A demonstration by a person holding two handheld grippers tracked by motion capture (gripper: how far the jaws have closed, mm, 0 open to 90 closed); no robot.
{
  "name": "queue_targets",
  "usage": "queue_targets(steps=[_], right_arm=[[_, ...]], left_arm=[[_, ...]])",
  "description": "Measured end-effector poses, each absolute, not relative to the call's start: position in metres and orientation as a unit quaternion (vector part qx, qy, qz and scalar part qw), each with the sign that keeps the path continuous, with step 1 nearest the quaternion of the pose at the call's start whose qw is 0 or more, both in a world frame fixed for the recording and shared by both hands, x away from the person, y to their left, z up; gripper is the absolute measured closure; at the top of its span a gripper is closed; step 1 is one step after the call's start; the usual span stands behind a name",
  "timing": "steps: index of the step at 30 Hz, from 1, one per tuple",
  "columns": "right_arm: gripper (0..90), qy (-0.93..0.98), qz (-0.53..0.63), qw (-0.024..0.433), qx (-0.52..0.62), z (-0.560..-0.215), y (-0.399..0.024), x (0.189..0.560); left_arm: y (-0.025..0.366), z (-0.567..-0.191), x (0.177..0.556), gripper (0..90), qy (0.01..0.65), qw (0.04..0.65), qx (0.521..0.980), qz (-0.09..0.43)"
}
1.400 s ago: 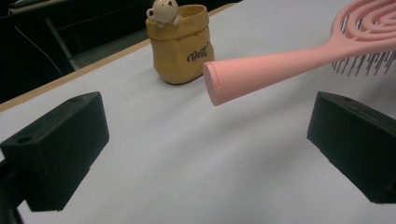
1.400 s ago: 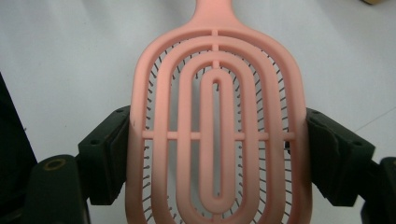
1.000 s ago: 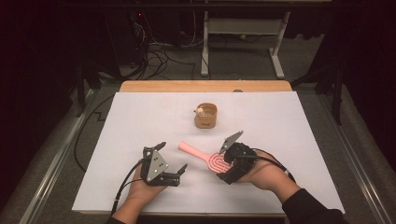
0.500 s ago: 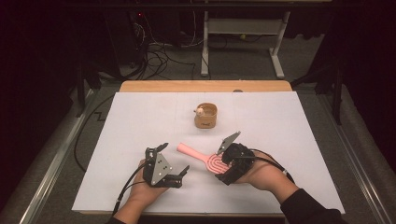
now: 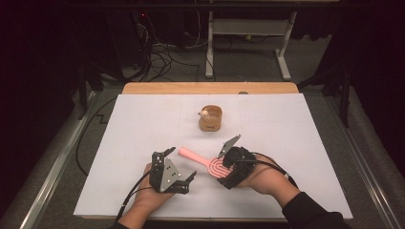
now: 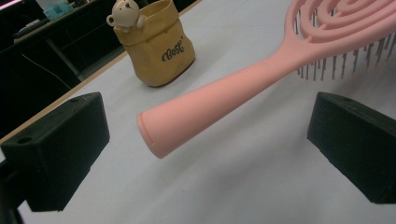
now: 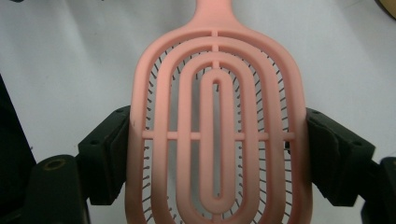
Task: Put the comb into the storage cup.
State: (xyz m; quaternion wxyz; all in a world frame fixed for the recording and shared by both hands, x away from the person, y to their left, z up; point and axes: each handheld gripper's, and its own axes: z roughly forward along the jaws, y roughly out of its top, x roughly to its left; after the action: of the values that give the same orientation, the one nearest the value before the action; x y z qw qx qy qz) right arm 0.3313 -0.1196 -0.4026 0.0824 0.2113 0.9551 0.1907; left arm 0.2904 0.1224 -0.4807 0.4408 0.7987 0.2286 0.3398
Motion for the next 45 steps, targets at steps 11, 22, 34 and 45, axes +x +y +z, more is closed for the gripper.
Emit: queue_targets(steps=[11, 22, 34, 45], right_arm=[[20.2, 0.956, 0.197, 0.081, 0.201, -0.402, -0.111, 0.334], [20.2, 0.958, 0.202, 0.08, 0.185, -0.402, -0.1, 0.337], [20.2, 0.961, 0.196, 0.086, 0.176, -0.398, -0.088, 0.339], [20.2, 0.966, 0.181, 0.079, 0.169, -0.405, -0.078, 0.338]], left_arm=[[0.118, -0.481, 0.289, 0.0, 0.229, 0.406, 0.804, 0.369], [0.112, -0.481, 0.286, 0.0, 0.218, 0.377, 0.81, 0.394], [0.107, -0.483, 0.286, 0.0, 0.207, 0.352, 0.816, 0.409], [0.108, -0.485, 0.289, 1.7, 0.214, 0.323, 0.825, 0.412]])
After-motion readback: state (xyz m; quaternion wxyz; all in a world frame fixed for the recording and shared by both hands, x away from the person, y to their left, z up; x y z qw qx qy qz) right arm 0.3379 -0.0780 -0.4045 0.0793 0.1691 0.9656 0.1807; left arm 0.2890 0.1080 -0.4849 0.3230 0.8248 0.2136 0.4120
